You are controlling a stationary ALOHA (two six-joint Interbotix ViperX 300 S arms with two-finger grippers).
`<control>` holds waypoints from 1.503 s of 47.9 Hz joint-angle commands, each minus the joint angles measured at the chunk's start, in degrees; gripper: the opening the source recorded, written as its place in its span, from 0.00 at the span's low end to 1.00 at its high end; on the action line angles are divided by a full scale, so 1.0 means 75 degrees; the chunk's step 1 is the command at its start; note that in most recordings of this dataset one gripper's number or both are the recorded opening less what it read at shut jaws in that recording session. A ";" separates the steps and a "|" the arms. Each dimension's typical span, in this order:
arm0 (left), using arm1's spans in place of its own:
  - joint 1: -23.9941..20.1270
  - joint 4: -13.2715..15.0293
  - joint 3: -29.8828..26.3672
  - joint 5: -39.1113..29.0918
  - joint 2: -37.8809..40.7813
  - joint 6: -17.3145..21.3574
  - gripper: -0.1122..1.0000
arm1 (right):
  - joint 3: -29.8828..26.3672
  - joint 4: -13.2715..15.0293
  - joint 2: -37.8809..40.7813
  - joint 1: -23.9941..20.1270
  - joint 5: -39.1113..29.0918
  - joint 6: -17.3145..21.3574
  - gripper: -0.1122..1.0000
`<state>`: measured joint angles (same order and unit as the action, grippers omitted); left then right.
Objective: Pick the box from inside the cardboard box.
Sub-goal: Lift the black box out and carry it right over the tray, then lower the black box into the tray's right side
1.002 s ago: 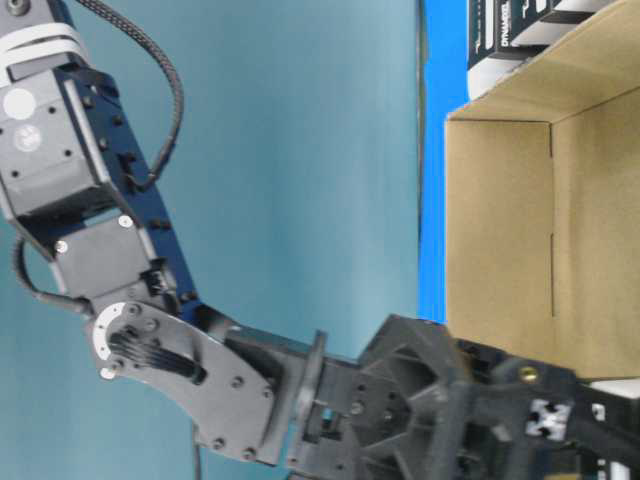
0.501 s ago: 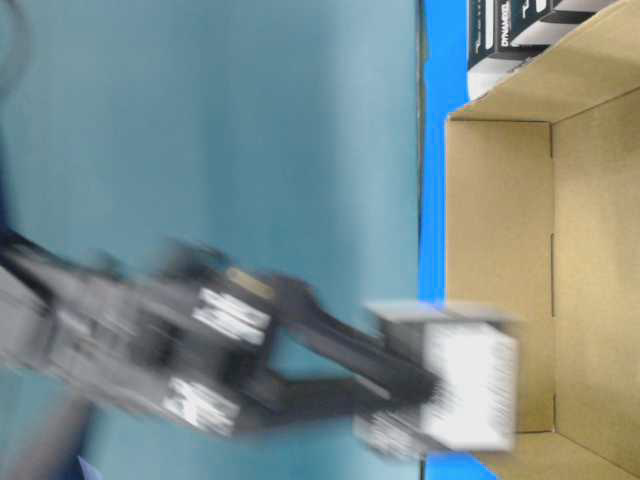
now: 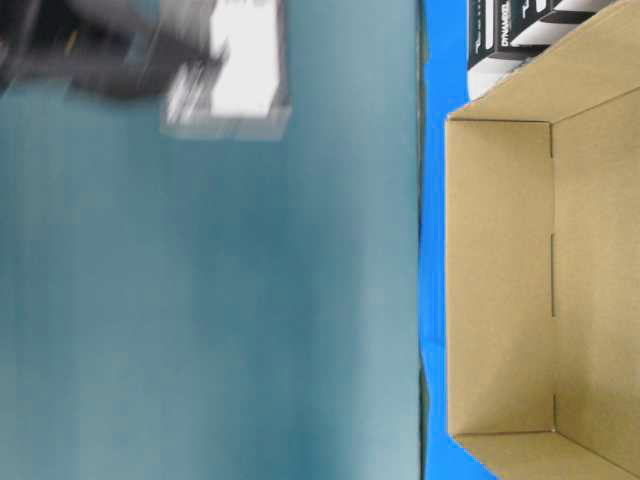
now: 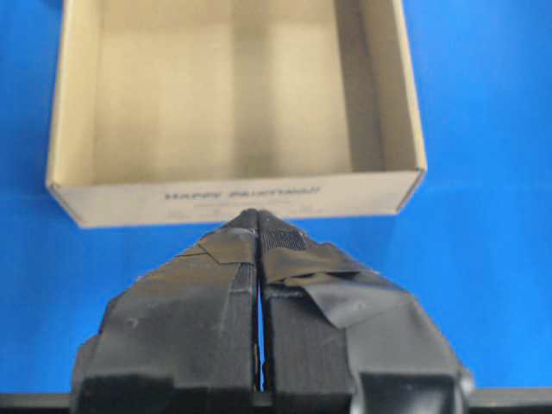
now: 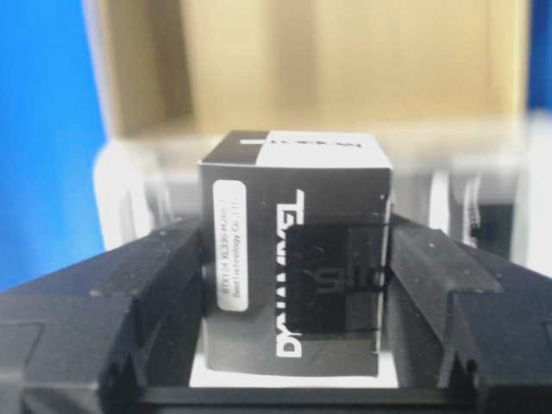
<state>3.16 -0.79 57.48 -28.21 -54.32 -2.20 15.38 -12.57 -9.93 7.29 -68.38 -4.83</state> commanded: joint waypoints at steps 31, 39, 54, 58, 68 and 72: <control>0.0012 -0.0023 -0.0316 0.0082 0.0012 -0.0047 0.07 | 0.4324 0.0223 -0.3059 0.0609 0.0504 -0.0703 0.66; 0.0000 -0.0012 -0.0316 0.0094 0.0012 -0.0047 0.06 | 0.5133 0.0223 -0.3316 0.0563 0.1336 -0.0937 0.66; 0.0012 -0.0012 -0.0340 0.0094 0.0035 -0.0105 0.06 | 0.5859 0.0223 -0.3176 0.0457 0.2906 -0.1629 0.66; 0.0000 -0.0012 -0.0340 0.0094 0.0035 -0.0187 0.06 | 0.5988 0.0223 -0.3035 0.0445 0.3023 -0.1652 0.66; 0.0000 -0.0012 -0.0352 0.0094 0.0059 -0.0293 0.06 | 0.6211 0.0223 -0.2801 0.0457 0.3316 -0.1688 0.66; 0.0012 -0.0012 -0.0352 0.0094 0.0059 -0.0293 0.06 | 0.6246 0.0223 -0.2742 0.0457 0.3422 -0.1688 0.66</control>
<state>3.08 -0.79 56.43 -28.04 -54.23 -4.31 62.23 -10.90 -31.20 10.81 -43.59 -17.40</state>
